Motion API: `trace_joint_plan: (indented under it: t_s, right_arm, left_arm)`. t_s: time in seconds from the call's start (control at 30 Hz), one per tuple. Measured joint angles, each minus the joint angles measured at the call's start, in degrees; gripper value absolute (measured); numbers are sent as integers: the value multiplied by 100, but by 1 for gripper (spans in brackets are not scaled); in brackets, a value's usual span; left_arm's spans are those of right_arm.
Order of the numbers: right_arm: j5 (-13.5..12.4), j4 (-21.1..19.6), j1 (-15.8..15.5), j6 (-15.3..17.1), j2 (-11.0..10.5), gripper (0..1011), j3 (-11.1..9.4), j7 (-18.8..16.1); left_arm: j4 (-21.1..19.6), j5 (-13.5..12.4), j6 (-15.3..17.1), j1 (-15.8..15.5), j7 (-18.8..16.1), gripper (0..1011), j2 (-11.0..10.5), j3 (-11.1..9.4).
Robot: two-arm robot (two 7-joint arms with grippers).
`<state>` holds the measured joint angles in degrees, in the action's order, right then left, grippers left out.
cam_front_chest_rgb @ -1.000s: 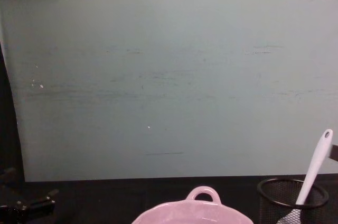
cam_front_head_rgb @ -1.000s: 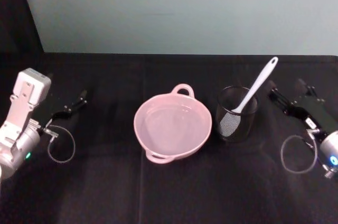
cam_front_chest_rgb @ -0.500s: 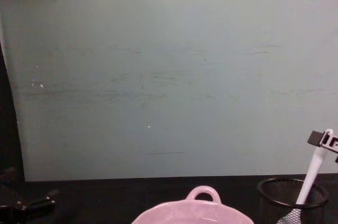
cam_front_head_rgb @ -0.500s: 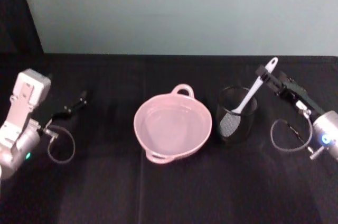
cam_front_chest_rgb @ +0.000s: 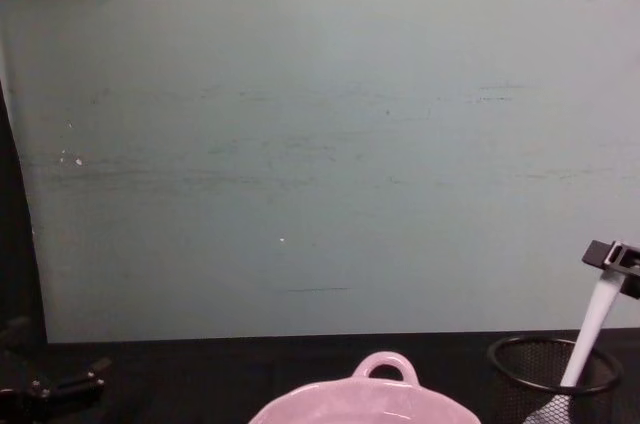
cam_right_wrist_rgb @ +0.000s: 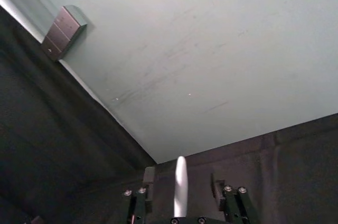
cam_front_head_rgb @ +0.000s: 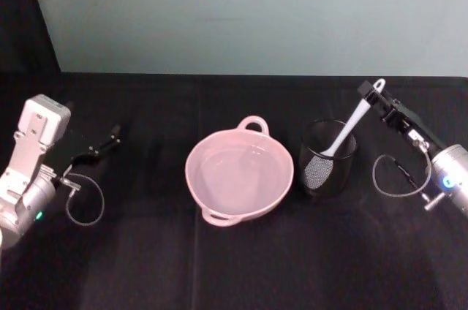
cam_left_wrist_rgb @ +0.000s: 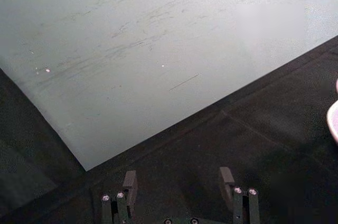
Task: Use the one hand to pick up the spoon and stir the clear water in the bowl.
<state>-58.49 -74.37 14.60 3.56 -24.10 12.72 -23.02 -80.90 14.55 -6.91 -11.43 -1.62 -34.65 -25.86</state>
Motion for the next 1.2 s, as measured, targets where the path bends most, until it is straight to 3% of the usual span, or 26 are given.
trace_joint_plan:
  t_s: [0.57,0.7,1.03,1.2]
  right_arm:
    - [-94,-170,-63,-106,-137,137,99,8]
    - [-29,-303,-88,-165,-198,108,118,15]
    - [771,-1230,-202,-300,-606,108,230,303]
    - [1181,-1843,-107,2,-899,108,289,353]
  left_arm:
    - [0,0,0,0,0,1011,0,0]
    - [0,0,0,0,0,1011,0,0]
    - [0,0,0,0,0,1011,0,0]
    - [0,0,0,0,0,1011,0,0]
